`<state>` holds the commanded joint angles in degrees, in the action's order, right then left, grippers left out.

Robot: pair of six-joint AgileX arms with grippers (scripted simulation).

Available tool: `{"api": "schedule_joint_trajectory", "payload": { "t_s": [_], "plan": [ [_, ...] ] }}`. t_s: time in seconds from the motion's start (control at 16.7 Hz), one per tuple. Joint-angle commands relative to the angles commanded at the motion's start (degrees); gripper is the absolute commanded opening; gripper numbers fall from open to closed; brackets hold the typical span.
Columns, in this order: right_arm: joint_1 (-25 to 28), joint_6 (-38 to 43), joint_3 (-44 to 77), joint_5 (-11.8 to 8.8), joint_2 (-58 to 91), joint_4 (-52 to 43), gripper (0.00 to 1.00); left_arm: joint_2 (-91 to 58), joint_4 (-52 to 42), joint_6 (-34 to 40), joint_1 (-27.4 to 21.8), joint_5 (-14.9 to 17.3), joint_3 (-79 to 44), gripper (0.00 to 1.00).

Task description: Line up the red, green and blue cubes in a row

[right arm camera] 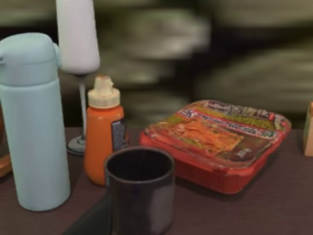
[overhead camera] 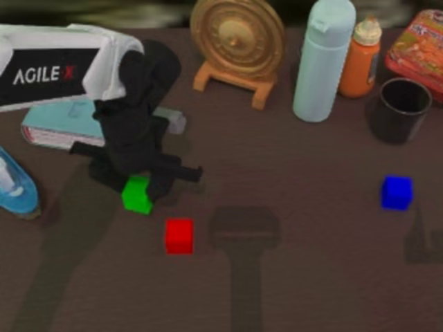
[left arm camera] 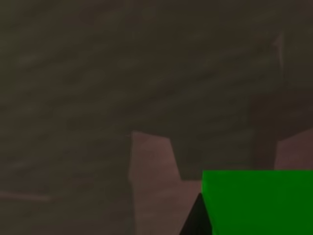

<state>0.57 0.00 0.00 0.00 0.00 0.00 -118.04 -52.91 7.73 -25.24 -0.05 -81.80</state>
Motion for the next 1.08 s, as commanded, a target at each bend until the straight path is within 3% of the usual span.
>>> {"api": "schedule_joint_trajectory", "payload": {
  "t_s": [0.24, 0.66, 1.08],
  "plan": [
    [0.0, 0.0, 0.0, 0.0, 0.0, 0.0, 1.0, 3.05, -7.23, -0.04, 0.47, -0.01, -4.21, 0.0],
    [0.0, 0.0, 0.0, 0.0, 0.0, 0.0, 1.0, 2.32, -8.32, 2.02, -1.21, -0.05, -6.02, 0.0],
    [0.0, 0.0, 0.0, 0.0, 0.0, 0.0, 1.0, -3.97, -14.4, 23.71, -12.49, -0.21, -17.75, 0.0]
  ]
}}
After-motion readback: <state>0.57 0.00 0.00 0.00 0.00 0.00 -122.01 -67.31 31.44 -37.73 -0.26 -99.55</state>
